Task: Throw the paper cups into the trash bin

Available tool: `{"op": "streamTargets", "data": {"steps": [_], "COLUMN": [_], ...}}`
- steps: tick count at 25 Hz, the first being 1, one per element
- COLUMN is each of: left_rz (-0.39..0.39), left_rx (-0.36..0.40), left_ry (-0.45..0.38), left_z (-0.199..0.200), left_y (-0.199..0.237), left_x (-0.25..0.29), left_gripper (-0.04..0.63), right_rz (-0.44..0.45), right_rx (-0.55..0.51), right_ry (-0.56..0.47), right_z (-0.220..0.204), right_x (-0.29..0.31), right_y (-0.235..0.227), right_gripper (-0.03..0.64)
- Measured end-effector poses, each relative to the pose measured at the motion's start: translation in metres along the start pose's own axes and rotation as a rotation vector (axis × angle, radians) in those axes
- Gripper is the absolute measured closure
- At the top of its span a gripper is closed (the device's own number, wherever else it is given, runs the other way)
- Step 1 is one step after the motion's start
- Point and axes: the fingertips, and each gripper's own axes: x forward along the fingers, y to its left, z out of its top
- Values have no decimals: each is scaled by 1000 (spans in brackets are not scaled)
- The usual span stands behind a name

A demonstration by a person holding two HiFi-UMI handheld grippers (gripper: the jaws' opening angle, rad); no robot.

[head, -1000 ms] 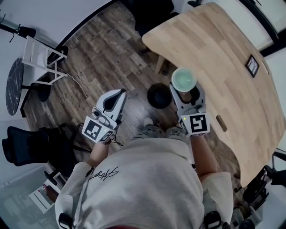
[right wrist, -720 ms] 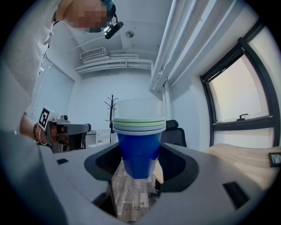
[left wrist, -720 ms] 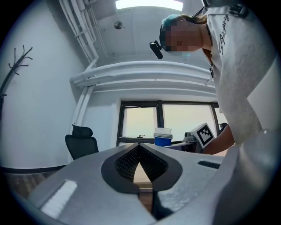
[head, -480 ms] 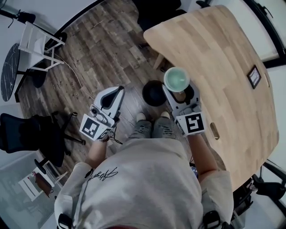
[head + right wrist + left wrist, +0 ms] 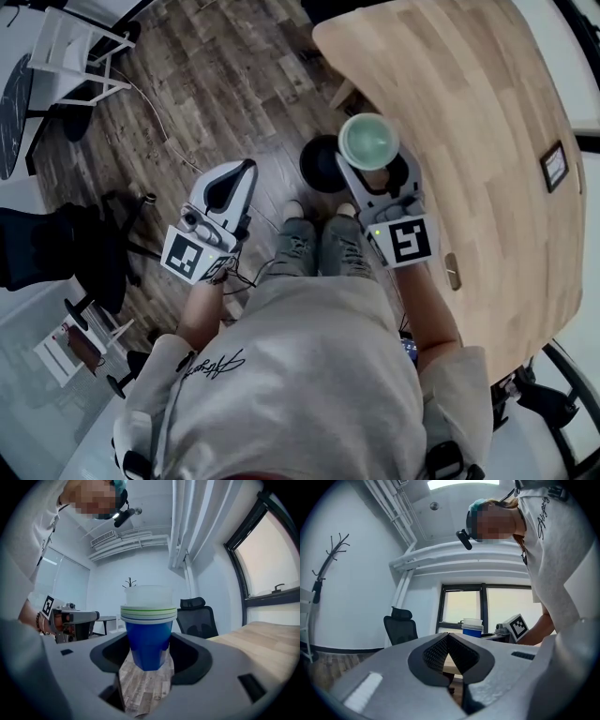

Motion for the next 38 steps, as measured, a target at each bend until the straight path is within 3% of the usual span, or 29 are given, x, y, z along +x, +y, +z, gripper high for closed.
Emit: {"op": "streamTargets", "data": {"steps": [12,19,38], "left_rz": [52,95,116], "left_rx": [-57,-78,-154], "left_ry": [32,51,95], "left_z": [-59,-90,-176], "left_y": [4,9,17], "left_x": [1,-7,-6], "left_gripper": [592,592,592], "right_rz": [115,123,156], "right_rx": [40,70,93], "right_ry": [103,145,279], "right_z": [-67,-114,-235], "right_x": [23,25,35], "right_y": [19,21,24], "right_gripper": [347,347,347]}}
